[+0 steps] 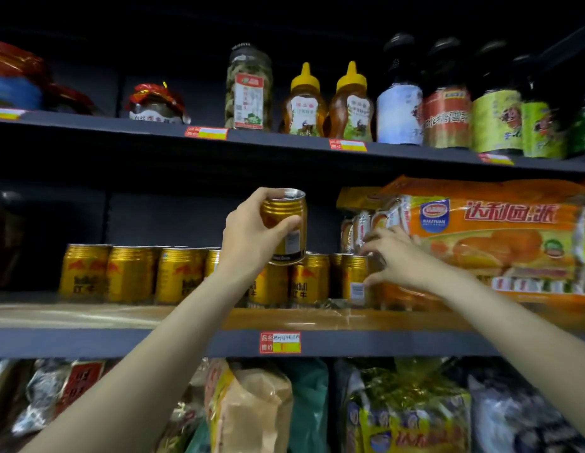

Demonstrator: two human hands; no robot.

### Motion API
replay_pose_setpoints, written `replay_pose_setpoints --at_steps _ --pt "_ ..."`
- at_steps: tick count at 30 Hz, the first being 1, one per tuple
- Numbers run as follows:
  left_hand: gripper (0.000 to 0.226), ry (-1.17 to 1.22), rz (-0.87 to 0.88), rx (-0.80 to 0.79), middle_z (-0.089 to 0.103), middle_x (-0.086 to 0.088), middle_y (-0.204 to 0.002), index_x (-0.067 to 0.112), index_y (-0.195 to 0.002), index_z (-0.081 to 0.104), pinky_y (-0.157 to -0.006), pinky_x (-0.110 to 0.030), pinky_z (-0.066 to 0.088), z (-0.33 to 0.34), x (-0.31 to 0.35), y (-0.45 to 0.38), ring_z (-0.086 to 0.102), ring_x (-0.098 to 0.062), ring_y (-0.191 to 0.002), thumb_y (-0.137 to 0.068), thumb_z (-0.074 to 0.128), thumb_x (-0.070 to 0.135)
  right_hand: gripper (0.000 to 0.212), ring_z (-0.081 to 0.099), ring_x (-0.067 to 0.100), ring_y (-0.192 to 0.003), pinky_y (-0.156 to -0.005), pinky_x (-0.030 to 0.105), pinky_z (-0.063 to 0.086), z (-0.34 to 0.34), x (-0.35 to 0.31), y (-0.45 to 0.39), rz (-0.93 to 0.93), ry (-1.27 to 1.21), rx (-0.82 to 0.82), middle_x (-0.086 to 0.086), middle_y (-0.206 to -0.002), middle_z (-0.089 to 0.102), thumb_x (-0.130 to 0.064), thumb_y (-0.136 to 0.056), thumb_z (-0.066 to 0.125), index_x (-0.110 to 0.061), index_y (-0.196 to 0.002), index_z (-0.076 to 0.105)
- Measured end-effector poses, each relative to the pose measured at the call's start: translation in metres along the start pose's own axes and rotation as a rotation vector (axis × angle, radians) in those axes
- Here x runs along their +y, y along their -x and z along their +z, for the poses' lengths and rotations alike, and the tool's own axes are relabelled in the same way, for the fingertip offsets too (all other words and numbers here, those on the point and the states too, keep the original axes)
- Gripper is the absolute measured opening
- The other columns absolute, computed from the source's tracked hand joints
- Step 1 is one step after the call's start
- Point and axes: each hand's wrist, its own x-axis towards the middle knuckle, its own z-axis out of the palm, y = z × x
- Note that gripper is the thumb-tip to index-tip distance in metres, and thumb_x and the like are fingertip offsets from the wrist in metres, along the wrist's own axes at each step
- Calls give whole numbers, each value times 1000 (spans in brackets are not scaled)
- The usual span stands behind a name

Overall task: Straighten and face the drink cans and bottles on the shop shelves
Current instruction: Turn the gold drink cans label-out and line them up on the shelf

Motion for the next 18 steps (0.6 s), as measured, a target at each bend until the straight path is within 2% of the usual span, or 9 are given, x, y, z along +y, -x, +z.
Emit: replay_pose_setpoints --at_steps 2,4,7,9,11,14,16,18 --pt "41 -23 -9 7 55 9 -108 22 -122 53 -78 -15 48 -3 -1 1 52 -6 -103 -84 66 26 63 23 25 -138 -110 48 17 9 -9 -12 5 92 5 2 -145 40 -43 -82 67 -26 -138 45" --pt "41 -43 -12 8 55 10 -109 24 -122 52 -77 -14 47 -8 -4 2 52 -5 -103 -83 66 26 57 28 25 -137 -110 51 16 18 -15 -24 1 207 21 5 -139 49 -42 -85 64 -24 -137 47" --pt "41 -50 -11 -3 57 10 -110 24 -122 53 -74 -10 47 -15 -8 6 53 -5 -103 -83 66 26 44 36 25 -133 -108 48 20 30 -19 -32 -29 393 92 6 -130 57 -36 -91 58 -19 -130 50" --pt "41 -50 -15 -7 59 8 -110 24 -122 54 -75 -12 48 -19 -10 6 55 -6 -103 -83 67 27 48 36 25 -133 -108 45 20 36 -17 -33 -45 384 134 6 -133 54 -33 -91 57 -18 -135 44" --pt "40 -33 -21 -10 60 7 -110 22 -120 55 -74 -12 49 -22 -8 3 56 -7 -101 -82 67 27 56 36 24 -133 -110 41 22 35 -9 -31 -55 204 189 6 -138 49 -28 -90 61 -18 -140 38" --pt "37 47 -39 2 64 2 -107 19 -116 58 -79 -23 55 -17 -2 -4 61 -11 -100 -82 69 28 59 42 21 -129 -106 32 31 13 3 -21 -94 -205 241 5 -140 48 -21 -85 68 -16 -138 43" --pt "35 82 -45 -15 65 1 -106 18 -114 59 -81 -27 55 -4 6 -8 62 -12 -100 -82 69 29 60 47 19 -123 -98 24 36 -7 11 -10 -120 -454 228 4 -137 50 -21 -82 72 -18 -135 45" --pt "33 71 -32 -53 64 2 -104 18 -111 58 -79 -24 54 13 15 -10 61 -10 -97 -83 68 31 65 51 17 -117 -95 26 43 -23 15 0 -152 -790 154 1 -135 48 -20 -78 74 -30 -133 40"
